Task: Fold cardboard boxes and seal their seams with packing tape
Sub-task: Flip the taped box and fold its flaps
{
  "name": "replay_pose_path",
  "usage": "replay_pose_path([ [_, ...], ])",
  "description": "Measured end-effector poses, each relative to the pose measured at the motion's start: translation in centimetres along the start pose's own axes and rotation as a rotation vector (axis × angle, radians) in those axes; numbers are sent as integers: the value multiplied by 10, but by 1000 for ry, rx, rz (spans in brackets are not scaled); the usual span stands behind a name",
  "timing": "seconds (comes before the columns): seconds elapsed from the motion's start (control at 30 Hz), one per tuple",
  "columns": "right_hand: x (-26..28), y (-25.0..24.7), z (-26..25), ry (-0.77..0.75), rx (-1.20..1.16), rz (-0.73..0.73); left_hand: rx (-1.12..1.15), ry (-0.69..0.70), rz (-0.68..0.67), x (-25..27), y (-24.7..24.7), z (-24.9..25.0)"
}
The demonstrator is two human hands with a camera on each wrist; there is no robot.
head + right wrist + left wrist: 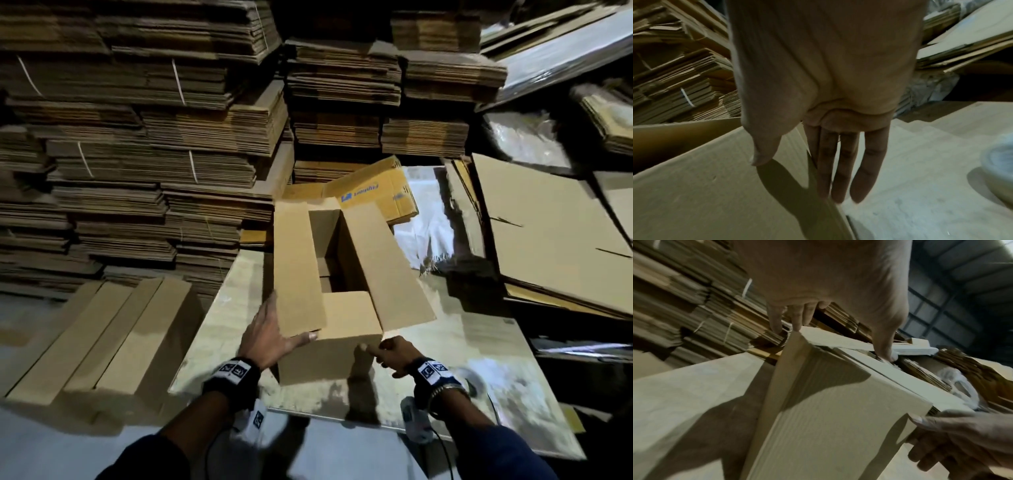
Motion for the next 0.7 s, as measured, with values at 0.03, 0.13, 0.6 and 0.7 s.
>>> replay_pose_path([
  [0.03,3,-1,-3,14,23,-43,-66,40,-9,-3,1,12],
  [0.13,13,-5,-18,52,47,-210,-223,175,-6,-9,4,39],
  [0.6,-31,-54,-127,-361,282,276,-671,472,145,-7,-85,35],
  [0.7,-46,-53,-125,-346,306,328,-718,263,4,-24,-90,-10],
])
Point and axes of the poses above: each hand's wrist, its own x-axis away from the middle knuckle, its own y-axis out of the palm, z = x × y, the point moved 9 cm from there along -x, towards the middle knuckle, and after that the axes turned 1 degree about -z, right-handed, at the moved point
